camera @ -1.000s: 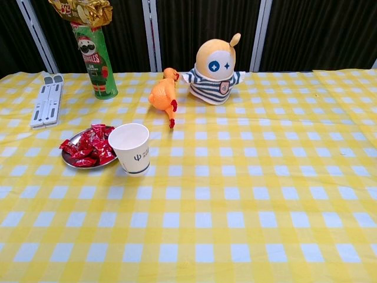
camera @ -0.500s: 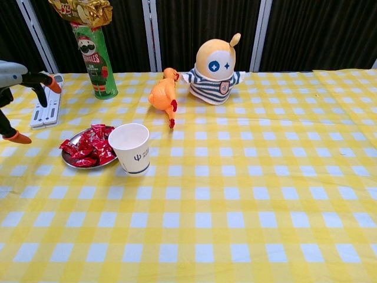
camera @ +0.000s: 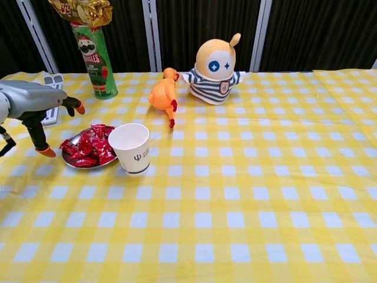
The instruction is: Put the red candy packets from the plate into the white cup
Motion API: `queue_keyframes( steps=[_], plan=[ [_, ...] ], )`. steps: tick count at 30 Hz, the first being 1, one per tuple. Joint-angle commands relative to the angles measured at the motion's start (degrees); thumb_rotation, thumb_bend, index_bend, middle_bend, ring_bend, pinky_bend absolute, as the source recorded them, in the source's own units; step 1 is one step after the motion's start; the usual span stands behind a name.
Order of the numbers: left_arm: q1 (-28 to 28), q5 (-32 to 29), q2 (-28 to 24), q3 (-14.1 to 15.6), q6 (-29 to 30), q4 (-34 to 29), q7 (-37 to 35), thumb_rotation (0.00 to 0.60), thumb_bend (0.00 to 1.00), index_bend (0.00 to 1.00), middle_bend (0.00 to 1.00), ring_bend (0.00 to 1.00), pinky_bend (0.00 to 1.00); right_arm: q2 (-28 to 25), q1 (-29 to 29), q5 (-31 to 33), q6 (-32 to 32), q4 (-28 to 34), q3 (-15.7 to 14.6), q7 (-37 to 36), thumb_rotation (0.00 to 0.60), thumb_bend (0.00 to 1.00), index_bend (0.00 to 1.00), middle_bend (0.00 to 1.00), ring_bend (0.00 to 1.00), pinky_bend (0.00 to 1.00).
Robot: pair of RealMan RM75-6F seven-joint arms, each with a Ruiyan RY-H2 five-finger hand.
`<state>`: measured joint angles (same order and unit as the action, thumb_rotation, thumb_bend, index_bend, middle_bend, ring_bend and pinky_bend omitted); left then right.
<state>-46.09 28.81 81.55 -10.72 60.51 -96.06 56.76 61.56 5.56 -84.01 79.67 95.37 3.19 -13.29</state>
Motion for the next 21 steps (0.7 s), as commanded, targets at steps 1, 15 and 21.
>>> queue_keyframes(
  steps=[1, 15, 21],
  plan=[
    [-1.67, -1.51, 1.9, 0.53, -0.13, 2.19, 0.22, 0.6, 0.17, 0.16, 0.17, 0.84, 0.89, -0.04, -0.03, 0.04, 0.02, 0.05, 0.02, -0.07, 0.6, 0.41, 0.0, 0.0, 0.0, 0.0],
    [-5.25, -3.5, 6.58, 1.43, -1.18, 8.32, -1.49, 0.6, 0.19, 0.21, 0.19, 0.85, 0.89, -0.19, 0.03, 0.35, -0.27, 0.15, 0.14, -0.53, 0.6, 0.41, 0.0, 0.0, 0.0, 0.0],
    [-6.15, -4.12, 7.9, 2.03, -1.55, 9.66, -2.0, 0.6, 0.19, 0.21, 0.2, 0.85, 0.89, -0.26, 0.02, 0.5, -0.24, 0.2, 0.24, -0.55, 0.6, 0.41, 0.0, 0.0, 0.0, 0.0]
  ],
)
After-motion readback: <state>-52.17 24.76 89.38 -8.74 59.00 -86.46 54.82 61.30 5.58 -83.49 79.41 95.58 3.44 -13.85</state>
